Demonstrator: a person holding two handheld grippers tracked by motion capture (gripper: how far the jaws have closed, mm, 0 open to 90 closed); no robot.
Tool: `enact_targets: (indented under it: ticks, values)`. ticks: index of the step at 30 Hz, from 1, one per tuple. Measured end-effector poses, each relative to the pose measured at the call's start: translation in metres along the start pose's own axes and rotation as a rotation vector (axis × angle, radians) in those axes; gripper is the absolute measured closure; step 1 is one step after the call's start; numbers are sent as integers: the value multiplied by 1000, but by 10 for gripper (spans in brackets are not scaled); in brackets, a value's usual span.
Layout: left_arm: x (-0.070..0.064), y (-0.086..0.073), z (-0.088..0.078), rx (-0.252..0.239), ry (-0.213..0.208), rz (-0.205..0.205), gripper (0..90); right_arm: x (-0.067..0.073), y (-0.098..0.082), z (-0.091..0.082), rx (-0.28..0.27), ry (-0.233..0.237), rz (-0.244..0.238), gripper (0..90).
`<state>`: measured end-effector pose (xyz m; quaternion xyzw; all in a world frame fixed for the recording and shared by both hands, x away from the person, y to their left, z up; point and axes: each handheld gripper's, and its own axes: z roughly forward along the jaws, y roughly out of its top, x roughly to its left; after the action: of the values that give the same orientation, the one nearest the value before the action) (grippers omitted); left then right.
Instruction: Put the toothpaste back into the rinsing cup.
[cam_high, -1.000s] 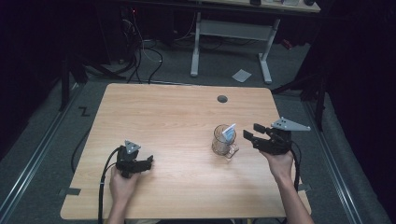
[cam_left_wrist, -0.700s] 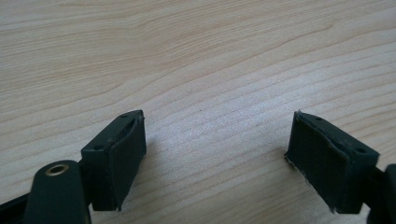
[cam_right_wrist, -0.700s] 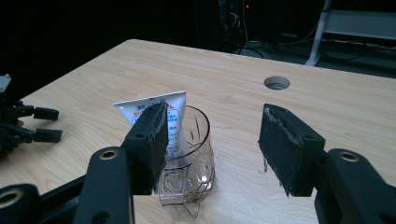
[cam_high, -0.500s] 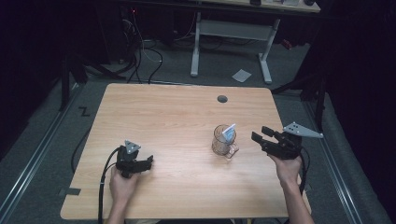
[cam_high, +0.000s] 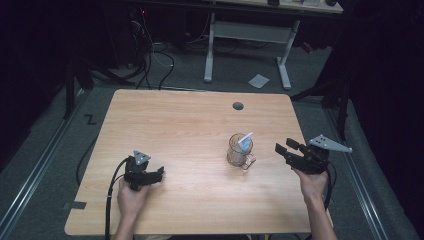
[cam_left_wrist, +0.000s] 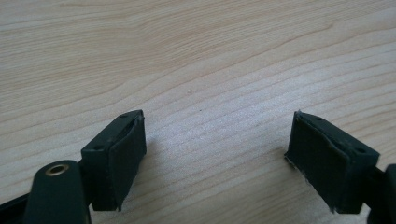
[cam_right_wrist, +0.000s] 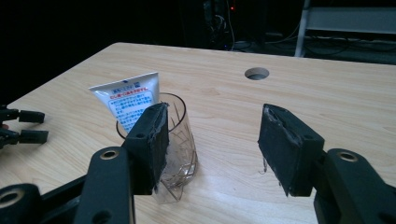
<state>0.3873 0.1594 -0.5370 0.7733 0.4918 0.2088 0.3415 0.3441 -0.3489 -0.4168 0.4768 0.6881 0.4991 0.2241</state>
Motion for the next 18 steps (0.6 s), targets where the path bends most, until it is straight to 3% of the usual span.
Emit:
enact_targets:
  ticks: [18]
  values:
    - [0, 0, 0, 0, 1, 0, 196, -16, -13, 5, 32, -56, 28, 431]
